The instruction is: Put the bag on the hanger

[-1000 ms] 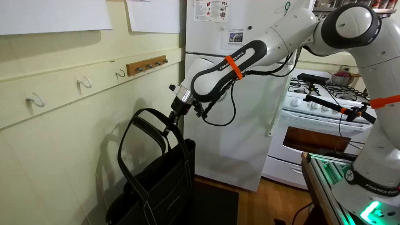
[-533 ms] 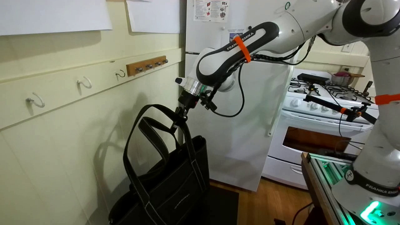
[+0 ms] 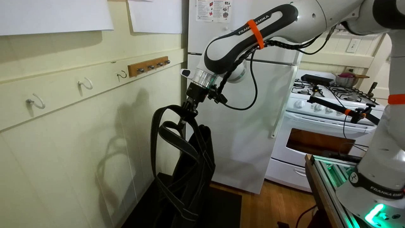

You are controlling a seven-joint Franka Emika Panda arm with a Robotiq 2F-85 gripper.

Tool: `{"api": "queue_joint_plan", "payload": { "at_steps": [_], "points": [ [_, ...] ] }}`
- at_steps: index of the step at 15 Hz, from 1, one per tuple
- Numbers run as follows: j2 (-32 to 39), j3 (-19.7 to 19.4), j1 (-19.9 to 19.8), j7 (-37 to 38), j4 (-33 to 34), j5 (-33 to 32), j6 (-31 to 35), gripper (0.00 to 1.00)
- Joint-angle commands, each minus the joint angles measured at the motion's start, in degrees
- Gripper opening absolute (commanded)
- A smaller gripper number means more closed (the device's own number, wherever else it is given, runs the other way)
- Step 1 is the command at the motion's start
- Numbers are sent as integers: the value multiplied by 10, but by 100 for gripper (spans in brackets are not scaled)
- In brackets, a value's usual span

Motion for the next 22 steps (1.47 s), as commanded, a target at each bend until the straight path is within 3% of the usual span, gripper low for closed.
{"api": "queue_joint_plan", "payload": {
  "at_steps": [1,7,11,17,22],
  "points": [
    [-50,-36,46,-21,-22,52,-20,1],
    [-77,-71,107,12,-11,106,-49,1],
    [-89,-101,144,86,4,116,-65,1],
    [-93,-120,177,214,28,146,-46,1],
    [-66,-118,195,277,82,201,-7,1]
  ]
}}
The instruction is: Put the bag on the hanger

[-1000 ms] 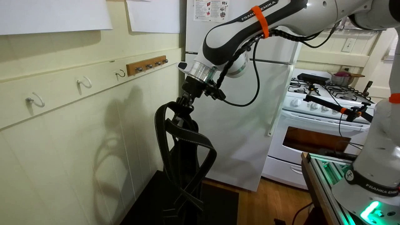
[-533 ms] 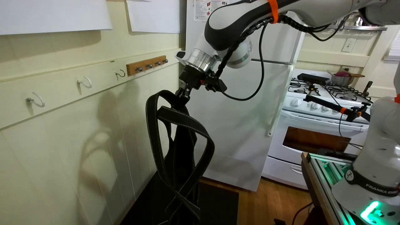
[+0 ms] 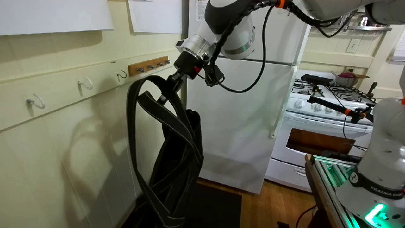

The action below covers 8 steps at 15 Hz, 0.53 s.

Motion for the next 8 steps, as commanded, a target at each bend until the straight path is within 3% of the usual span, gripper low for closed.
{"api": "queue_joint_plan", "payload": {
  "at_steps": [1,2,3,8],
  "points": [
    [18,-8,21,51,53,43,27,1],
    [28,-10,22,65,68,43,32,1],
    [10,-12,20,37,30,22,21,4],
    [27,-13,20,53,56,26,22,4]
  ]
}}
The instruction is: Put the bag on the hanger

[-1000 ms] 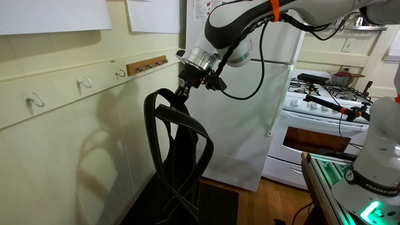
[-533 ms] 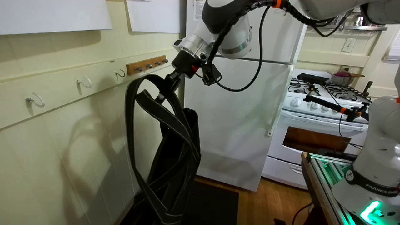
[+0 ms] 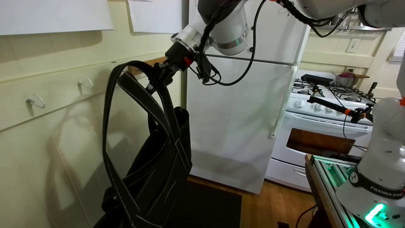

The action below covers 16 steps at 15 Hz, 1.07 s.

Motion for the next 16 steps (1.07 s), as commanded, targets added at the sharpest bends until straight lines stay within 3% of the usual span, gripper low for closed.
{"api": "queue_joint_plan", "payload": {
  "at_steps": [1,11,16],
  "points": [
    [1,-9,8,1,1,1,-2,4],
    [59,-6,12,20,88,-13,-18,1],
    [118,-11,18,84,163,-49,-16,1]
  ]
}}
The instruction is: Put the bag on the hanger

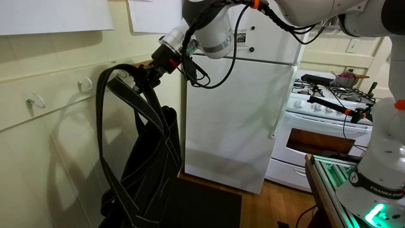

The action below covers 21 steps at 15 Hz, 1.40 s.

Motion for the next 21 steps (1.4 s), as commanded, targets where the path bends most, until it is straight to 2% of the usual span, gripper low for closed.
{"api": "queue_joint_plan", "payload": {
  "at_steps": [1,6,11,12,19,21],
  "points": [
    [50,-7,7,70,84,-33,-18,1],
    [89,1,2,118,145,-63,-30,1],
    [120,4,-8,135,193,-84,-34,1],
    [102,10,-9,115,149,-80,-10,4],
    [118,11,-12,118,170,-83,-11,4],
    [121,10,-12,119,174,-85,-11,1]
  ]
}}
